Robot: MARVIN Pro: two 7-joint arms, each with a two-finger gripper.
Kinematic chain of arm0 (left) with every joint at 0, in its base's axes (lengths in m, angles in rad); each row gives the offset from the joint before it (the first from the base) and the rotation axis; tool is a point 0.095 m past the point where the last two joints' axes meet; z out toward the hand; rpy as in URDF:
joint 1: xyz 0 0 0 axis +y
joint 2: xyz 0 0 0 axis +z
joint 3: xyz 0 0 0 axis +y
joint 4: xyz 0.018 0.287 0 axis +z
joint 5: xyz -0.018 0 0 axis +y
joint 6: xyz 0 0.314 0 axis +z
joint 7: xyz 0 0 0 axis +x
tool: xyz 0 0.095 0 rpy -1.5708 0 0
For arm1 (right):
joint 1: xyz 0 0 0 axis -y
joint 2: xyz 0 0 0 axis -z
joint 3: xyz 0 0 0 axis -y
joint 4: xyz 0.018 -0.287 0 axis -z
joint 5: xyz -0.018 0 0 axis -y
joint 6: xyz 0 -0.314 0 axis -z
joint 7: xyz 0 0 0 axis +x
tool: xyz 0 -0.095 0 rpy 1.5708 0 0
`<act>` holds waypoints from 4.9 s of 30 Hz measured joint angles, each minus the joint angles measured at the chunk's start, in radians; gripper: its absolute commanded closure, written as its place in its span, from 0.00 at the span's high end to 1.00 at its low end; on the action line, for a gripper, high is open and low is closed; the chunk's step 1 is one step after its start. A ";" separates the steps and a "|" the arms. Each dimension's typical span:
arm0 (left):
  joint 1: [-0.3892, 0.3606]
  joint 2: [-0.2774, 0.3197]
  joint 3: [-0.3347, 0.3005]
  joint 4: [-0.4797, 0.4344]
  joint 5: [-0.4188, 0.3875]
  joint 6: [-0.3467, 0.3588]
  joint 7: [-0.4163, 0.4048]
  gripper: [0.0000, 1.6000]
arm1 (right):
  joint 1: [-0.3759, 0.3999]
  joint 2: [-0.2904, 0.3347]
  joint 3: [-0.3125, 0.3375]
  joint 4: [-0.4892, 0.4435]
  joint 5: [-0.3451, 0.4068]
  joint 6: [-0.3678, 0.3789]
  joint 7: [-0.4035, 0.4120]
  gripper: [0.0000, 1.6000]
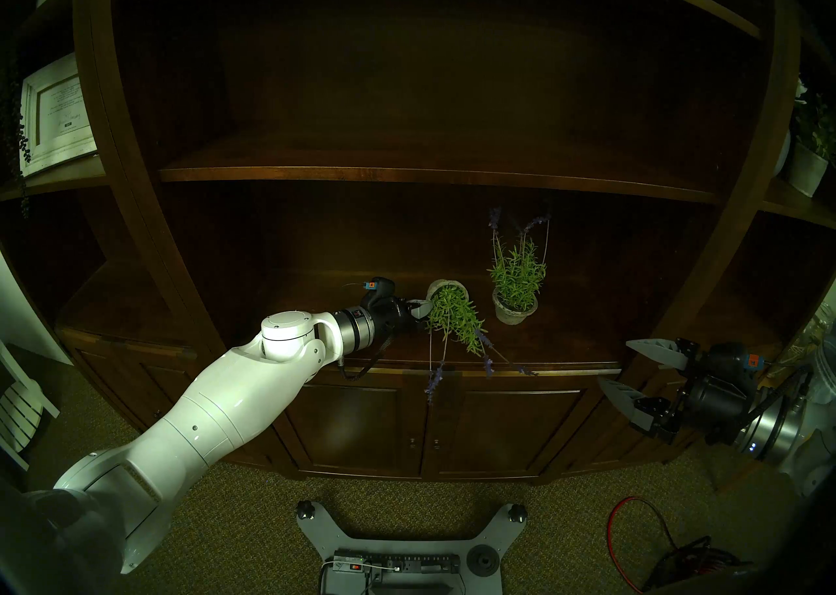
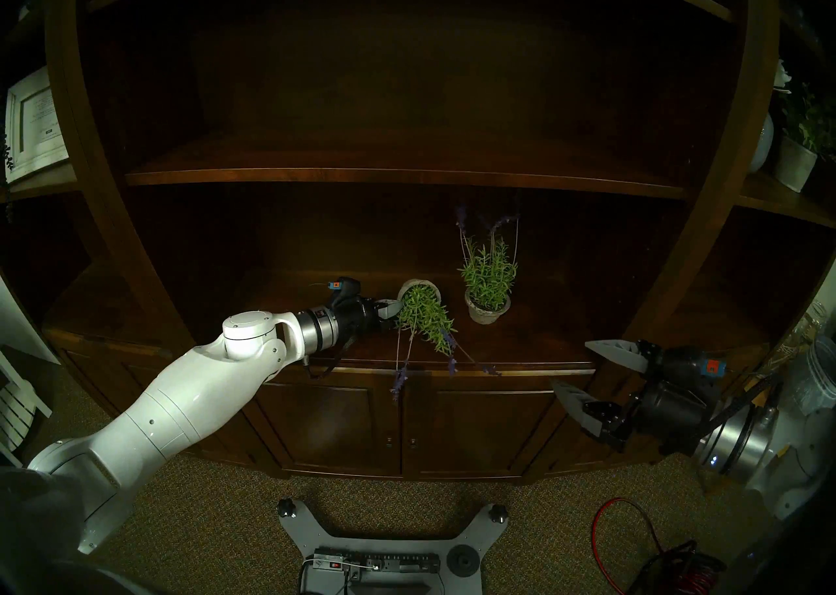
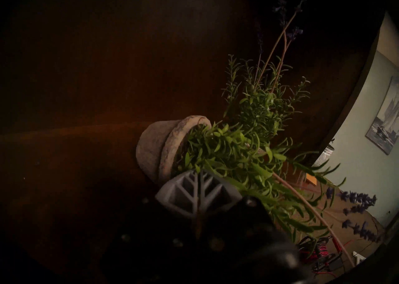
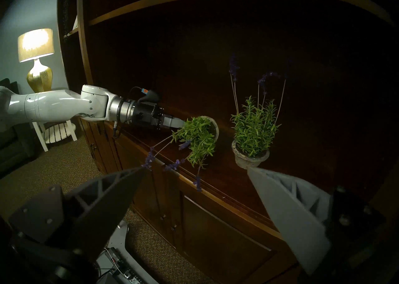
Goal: Place the fake decorative plant upright
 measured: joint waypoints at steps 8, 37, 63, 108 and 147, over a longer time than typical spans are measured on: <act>0.059 0.017 -0.040 -0.092 -0.057 0.020 0.050 0.00 | 0.010 0.000 -0.004 -0.003 -0.010 0.000 0.000 1.00; 0.110 -0.023 -0.113 -0.237 -0.146 0.151 0.373 0.00 | 0.036 0.001 -0.006 -0.017 -0.032 0.000 0.001 1.00; 0.116 -0.078 -0.229 -0.286 -0.361 0.268 0.505 0.00 | 0.038 0.039 -0.006 -0.006 -0.046 0.000 -0.009 1.00; 0.096 -0.221 -0.220 -0.238 -0.498 0.302 0.785 0.00 | 0.038 0.052 -0.006 -0.011 -0.087 0.000 -0.049 1.00; 0.035 -0.246 -0.164 -0.206 -0.436 0.299 0.745 1.00 | 0.036 0.073 -0.006 0.012 -0.105 0.000 -0.049 1.00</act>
